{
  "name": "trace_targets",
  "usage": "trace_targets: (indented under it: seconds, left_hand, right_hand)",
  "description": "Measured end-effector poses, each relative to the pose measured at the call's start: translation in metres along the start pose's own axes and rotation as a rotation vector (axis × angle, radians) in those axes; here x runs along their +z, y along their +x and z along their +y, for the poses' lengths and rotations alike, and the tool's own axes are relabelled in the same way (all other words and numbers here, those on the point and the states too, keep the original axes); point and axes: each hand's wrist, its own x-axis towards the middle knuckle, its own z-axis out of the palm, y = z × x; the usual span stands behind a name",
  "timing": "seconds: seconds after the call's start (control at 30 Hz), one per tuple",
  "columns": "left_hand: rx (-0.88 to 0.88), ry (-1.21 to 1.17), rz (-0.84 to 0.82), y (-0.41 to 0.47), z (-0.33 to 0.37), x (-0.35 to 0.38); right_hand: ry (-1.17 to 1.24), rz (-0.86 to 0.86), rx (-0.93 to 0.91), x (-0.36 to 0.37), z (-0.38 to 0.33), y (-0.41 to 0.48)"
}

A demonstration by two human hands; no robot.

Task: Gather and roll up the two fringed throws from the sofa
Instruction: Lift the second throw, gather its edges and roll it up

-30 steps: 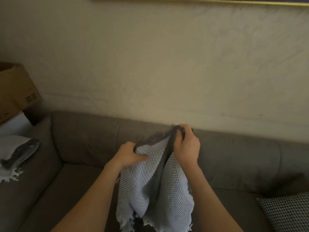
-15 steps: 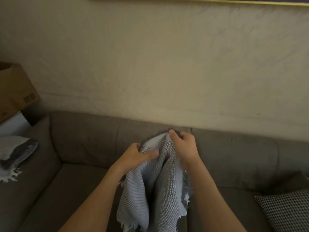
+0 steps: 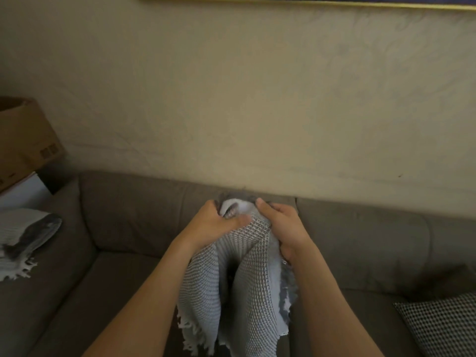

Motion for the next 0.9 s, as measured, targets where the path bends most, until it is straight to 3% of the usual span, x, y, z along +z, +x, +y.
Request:
trace_targets:
  seconds: [0.1, 0.23, 0.37, 0.53, 0.6, 0.67, 0.73, 0.77, 0.9]
  left_hand:
    - [0.001, 0.015, -0.003, 0.001, 0.005, 0.002]
    - [-0.064, -0.03, 0.19, 0.005, 0.012, -0.003]
    - [-0.007, 0.059, 0.372, 0.007, 0.03, -0.009]
    - [0.132, 0.144, 0.569, 0.017, 0.044, -0.017]
    - [0.145, 0.175, 0.642, 0.023, 0.046, -0.019]
    - [0.142, 0.194, 0.734, 0.026, 0.049, -0.021]
    - [0.148, 0.188, 0.795, 0.029, 0.052, -0.025]
    - [0.156, 0.179, 0.817, 0.031, 0.054, -0.026]
    - [0.178, 0.142, 0.894, 0.034, 0.059, -0.028]
  right_hand:
    - [-0.134, 0.026, -0.189, 0.007, 0.004, 0.004]
    - [-0.259, -0.018, -0.319, 0.002, 0.015, 0.005]
    - [-0.493, -0.163, -0.237, -0.007, 0.038, 0.006]
    - [-0.744, -0.196, -0.181, -0.011, 0.044, 0.015]
    - [-0.792, -0.128, -0.266, -0.01, 0.034, 0.018]
    - [-0.814, 0.091, -0.381, -0.007, 0.025, 0.022]
    - [-0.665, 0.299, -0.463, -0.001, 0.02, 0.018]
    - [-0.595, 0.315, -0.487, 0.001, 0.019, 0.015]
    - [-0.713, 0.008, -0.355, -0.006, 0.037, 0.016]
